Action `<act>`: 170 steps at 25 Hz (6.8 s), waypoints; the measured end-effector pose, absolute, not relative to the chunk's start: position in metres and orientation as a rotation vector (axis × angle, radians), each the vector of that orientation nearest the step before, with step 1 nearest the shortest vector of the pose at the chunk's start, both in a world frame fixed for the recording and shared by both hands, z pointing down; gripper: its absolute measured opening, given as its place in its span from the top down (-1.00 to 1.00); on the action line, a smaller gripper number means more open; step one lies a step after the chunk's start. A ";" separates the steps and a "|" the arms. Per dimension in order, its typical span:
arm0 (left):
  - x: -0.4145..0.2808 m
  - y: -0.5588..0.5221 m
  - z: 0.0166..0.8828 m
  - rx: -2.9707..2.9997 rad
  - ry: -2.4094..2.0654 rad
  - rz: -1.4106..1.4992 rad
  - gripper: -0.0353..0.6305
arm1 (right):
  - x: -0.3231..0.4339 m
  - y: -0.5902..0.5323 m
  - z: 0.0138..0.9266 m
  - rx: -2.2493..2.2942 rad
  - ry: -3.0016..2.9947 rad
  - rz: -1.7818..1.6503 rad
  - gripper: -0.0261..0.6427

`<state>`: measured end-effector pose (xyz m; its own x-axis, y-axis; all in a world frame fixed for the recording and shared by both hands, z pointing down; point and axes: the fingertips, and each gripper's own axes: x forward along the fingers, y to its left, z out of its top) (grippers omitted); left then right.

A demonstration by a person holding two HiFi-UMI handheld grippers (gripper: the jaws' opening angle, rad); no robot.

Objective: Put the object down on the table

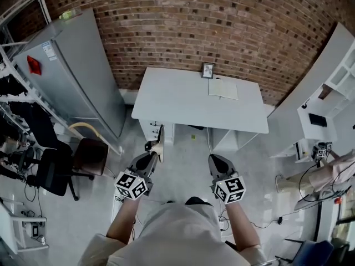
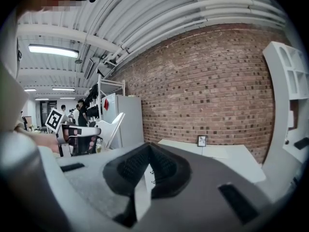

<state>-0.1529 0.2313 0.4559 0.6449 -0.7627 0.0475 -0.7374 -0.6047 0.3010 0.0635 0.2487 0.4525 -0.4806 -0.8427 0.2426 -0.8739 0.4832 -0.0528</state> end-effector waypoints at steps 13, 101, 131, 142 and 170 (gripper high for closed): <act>-0.159 0.211 0.472 2.534 -1.201 -0.129 0.90 | 0.057 0.228 0.465 1.470 -2.519 0.288 0.92; -0.063 -0.252 0.829 2.185 -0.601 0.596 0.90 | 0.057 -0.188 0.703 1.440 -2.039 0.871 0.92; -0.056 -0.280 0.887 2.008 -0.611 0.508 0.87 | 0.017 -0.217 0.750 1.298 -2.056 1.032 0.92; -0.060 -0.285 0.892 1.893 -0.635 0.374 0.85 | 0.019 -0.214 0.754 1.300 -2.055 1.063 0.92; -0.072 -0.296 0.875 1.937 -0.756 0.400 0.63 | 0.024 -0.212 0.733 1.299 -2.096 0.969 0.92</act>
